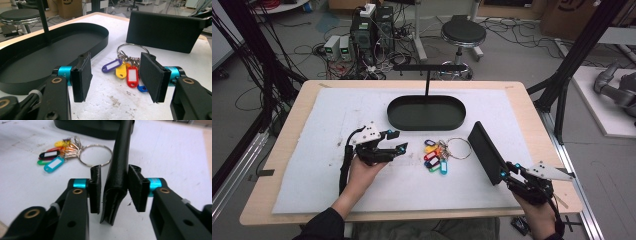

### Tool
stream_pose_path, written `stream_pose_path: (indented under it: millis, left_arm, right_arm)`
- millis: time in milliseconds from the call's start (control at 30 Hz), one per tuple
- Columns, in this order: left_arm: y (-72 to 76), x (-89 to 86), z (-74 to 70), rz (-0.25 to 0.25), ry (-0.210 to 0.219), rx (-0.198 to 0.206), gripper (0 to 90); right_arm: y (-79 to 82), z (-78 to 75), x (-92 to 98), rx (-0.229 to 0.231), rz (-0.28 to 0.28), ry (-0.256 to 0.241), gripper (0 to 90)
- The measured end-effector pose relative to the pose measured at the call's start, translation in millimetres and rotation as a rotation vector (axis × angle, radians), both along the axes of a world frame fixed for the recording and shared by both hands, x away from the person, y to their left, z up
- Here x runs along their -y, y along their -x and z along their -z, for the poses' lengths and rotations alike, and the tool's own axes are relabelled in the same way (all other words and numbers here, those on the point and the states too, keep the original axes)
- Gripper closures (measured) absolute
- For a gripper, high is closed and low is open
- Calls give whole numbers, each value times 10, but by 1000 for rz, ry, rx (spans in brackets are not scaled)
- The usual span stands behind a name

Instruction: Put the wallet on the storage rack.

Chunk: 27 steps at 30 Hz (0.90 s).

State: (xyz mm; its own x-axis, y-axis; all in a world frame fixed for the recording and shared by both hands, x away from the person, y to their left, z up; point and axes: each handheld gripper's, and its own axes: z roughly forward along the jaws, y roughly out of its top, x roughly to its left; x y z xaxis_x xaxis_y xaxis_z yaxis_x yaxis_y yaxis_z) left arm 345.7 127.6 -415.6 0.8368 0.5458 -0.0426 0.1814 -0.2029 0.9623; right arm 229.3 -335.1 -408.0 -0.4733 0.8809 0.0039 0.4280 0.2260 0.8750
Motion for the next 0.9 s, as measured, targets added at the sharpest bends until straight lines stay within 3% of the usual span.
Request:
stream_pose_path:
  millis: [133, 367, 600, 900]
  left_arm:
    - [1, 1, -1, 2, -6, 3, 430]
    - [7, -23, -15, -3, -5, 9, 426]
    - [10, -44, -24, -13, -4, 14, 424]
    - [18, -98, -92, -17, 18, 28, 423]
  right_arm:
    - [-113, 64, -14, -63, -9, -8, 652]
    - [-230, 52, -3, -74, -28, -32, 752]
    - [-275, -55, 31, -17, -58, -74, 761]
    - [-370, -224, -74, 49, -127, -99, 761]
